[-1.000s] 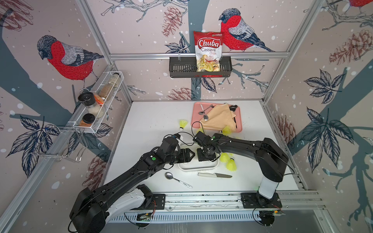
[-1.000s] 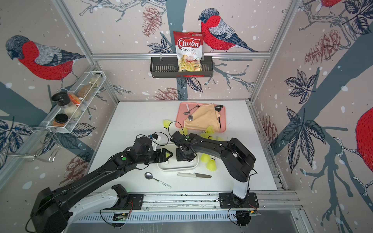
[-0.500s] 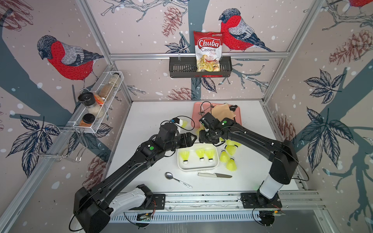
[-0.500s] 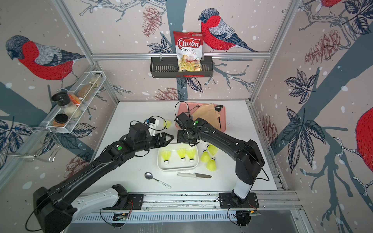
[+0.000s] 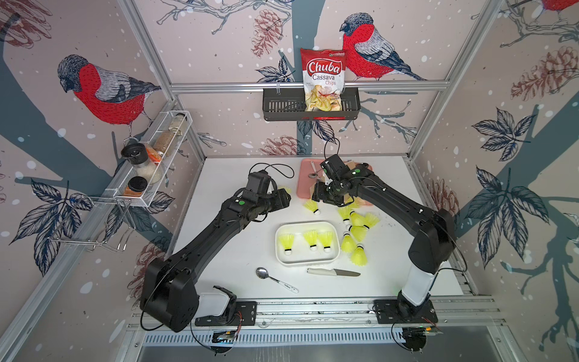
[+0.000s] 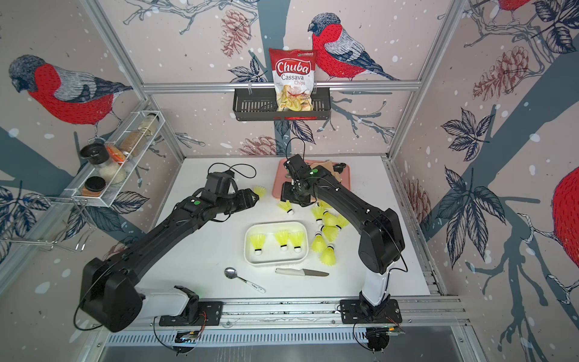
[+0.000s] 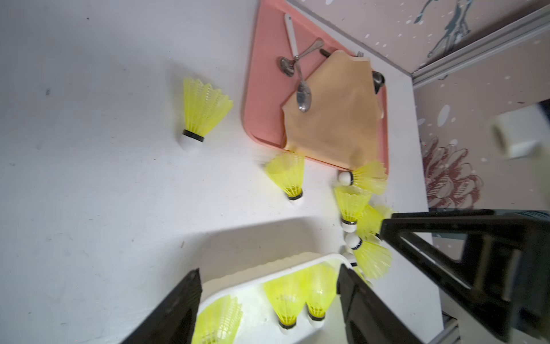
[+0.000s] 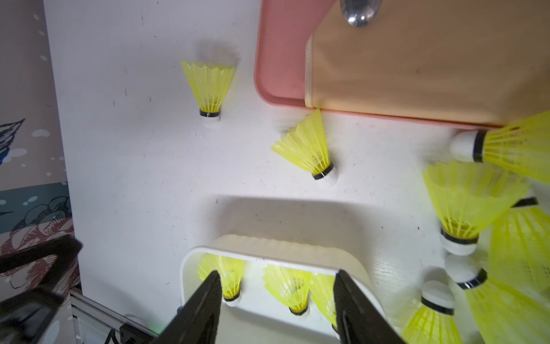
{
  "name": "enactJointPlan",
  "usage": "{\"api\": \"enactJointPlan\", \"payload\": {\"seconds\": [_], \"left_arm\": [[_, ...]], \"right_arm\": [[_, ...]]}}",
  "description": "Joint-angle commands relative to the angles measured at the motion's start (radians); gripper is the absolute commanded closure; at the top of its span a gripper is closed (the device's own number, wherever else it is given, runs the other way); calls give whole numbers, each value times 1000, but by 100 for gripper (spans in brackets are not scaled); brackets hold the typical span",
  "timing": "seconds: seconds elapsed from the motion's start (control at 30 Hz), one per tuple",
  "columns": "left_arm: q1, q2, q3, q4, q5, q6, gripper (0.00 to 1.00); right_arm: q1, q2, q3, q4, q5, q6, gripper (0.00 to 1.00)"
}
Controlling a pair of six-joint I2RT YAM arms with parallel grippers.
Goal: Put the shuttlecocks into the storage box
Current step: Pick up the shuttlecock at the center of the board.
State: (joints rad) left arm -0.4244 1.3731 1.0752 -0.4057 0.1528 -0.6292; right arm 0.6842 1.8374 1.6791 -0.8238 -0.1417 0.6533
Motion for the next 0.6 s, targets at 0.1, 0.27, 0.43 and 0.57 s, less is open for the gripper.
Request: {"api": "enactJointPlan", "payload": {"seconds": [0.1,0.27,0.43,0.57], "left_arm": [[50,188,89,-16,-71,151,25],[70,347,162,-3,-104,256,27],[86,441,183,51,-96,315,31],[93,505,217,80,-63,335,33]], "right_arm": [[-19,111,86,73,-109,-50,22],[-38,180,134,100,-137,-49,3],[-78,211,141,138,-179,-32,0],[-105,213,134,143,-187,-30,0]]}}
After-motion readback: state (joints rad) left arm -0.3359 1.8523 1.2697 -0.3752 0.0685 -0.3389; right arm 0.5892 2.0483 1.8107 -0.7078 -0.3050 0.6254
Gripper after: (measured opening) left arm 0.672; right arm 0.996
